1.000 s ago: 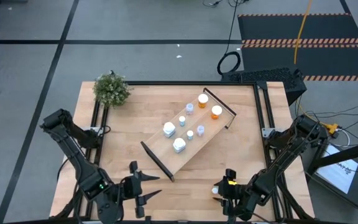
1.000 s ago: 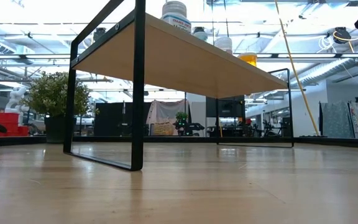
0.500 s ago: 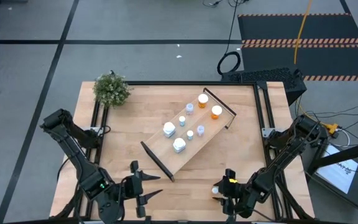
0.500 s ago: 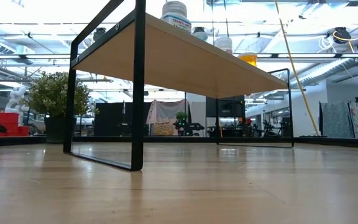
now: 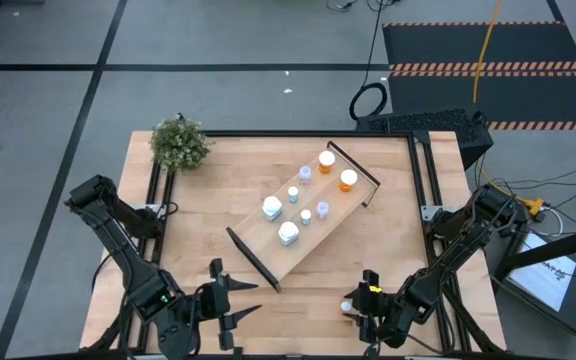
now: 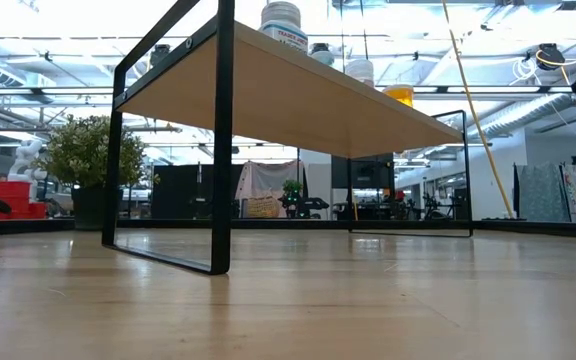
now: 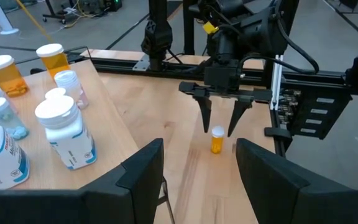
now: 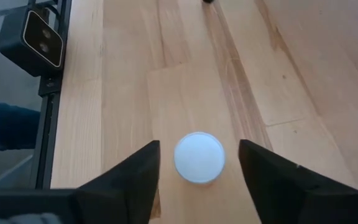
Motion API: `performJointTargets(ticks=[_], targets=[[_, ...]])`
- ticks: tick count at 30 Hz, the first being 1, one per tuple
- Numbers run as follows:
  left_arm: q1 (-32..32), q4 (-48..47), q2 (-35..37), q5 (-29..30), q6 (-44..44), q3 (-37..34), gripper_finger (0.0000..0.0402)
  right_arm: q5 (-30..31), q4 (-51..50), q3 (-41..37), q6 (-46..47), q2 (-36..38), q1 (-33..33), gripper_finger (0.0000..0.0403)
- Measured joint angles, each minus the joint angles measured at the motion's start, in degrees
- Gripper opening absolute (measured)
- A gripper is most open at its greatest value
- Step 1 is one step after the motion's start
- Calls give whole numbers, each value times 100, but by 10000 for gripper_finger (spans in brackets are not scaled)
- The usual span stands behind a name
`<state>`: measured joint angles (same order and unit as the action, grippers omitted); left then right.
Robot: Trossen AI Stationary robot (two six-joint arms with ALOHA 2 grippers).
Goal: Pick and place medicine bottles onto shelf by color
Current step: Put the right small orange pill bottle on the shelf
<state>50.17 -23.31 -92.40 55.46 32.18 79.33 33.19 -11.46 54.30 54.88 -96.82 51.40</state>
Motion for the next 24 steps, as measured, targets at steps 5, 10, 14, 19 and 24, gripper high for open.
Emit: performJointTargets(ticks=[5,10,14,19,24], targets=[[0,0,0,0,-19,0,202,-12,-13,0,-26,0,0,159],[0,1,-12,-7,34,0,202,-20,-8,0,-81,0,0,118],[34,-47,-28,-65,152,0,202,-28,11,0,-159,0,-3,110],[62,-42,-28,-145,244,0,202,-55,57,0,-163,2,-81,125],[59,-39,-28,-144,245,0,202,-495,305,4,-304,7,-270,127]])
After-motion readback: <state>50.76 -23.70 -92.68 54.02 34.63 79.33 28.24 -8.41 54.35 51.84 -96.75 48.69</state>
